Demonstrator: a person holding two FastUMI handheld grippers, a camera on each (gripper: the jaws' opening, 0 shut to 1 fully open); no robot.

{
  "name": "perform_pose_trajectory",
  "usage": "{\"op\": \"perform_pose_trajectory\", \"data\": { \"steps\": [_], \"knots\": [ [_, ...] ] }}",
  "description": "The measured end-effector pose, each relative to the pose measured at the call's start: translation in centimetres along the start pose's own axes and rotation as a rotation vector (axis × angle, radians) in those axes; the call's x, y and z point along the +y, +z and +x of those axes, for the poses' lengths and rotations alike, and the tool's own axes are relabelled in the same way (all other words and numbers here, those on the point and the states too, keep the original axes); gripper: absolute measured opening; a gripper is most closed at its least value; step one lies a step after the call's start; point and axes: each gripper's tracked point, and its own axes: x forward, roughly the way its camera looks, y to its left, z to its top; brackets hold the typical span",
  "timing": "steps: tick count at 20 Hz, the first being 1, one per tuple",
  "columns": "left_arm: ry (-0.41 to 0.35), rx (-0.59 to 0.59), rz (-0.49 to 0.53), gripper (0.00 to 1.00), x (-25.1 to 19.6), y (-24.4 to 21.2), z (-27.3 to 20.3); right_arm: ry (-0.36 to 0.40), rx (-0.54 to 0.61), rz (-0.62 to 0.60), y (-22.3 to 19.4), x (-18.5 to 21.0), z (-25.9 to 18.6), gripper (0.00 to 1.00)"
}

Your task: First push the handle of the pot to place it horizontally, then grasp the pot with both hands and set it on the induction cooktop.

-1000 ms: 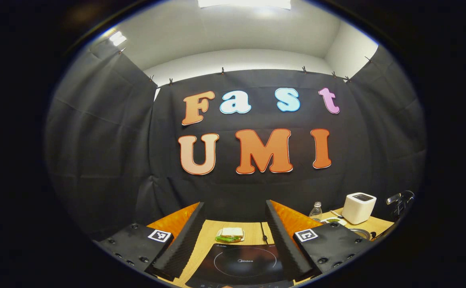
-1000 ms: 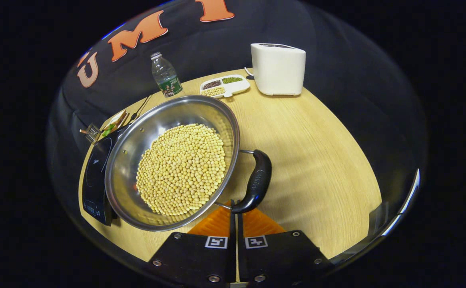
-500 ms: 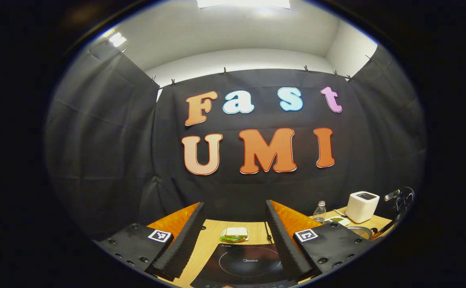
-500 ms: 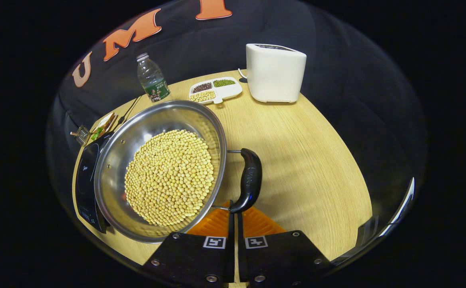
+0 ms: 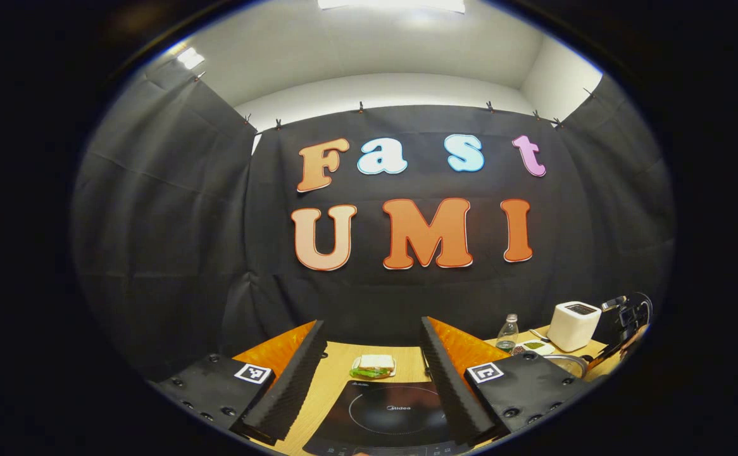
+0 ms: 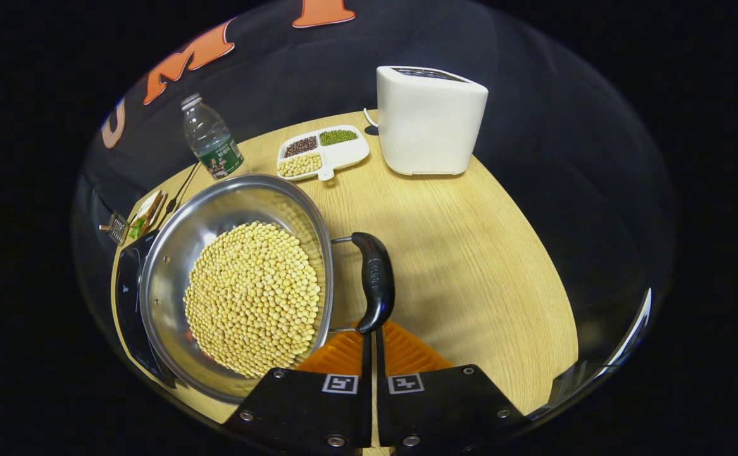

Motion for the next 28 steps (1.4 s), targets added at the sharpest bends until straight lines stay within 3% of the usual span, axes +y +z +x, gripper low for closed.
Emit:
{"op": "perform_pose_trajectory", "data": {
  "steps": [11, 16, 20, 22, 24, 25, 28],
  "knots": [
    [-0.069, 0.182, -0.064, 0.97, -4.0, -5.3, 1.3, 0.011, -0.022, 0.026, 2.5, -0.2, 1.1, 0.00],
    [-0.102, 0.230, -0.081, 0.97, -5.6, -7.5, 1.6, 0.055, -0.019, 0.074, 3.0, -0.4, 2.1, 0.00],
    [-0.136, 0.347, -0.138, 0.97, -7.1, -10.7, 2.4, 0.077, -0.039, 0.128, 3.4, -1.5, 1.1, 0.00],
    [-0.173, 0.423, -0.159, 0.97, -8.7, -12.7, 2.8, 0.118, -0.071, 0.146, 4.5, -1.0, -0.2, 0.07],
    [-0.221, 0.505, -0.176, 0.97, -11.0, -14.5, 2.9, 0.139, -0.082, 0.140, 4.8, -0.7, -1.3, 0.21],
    [-0.250, 0.543, -0.176, 0.97, -12.4, -15.3, 2.8, 0.159, -0.086, 0.124, 5.0, -0.1, -1.7, 0.31],
    [-0.326, 0.637, -0.144, 0.96, -16.5, -18.0, 3.1, 0.168, -0.107, 0.037, 5.5, 1.2, -2.6, 0.45]
  ]
}}
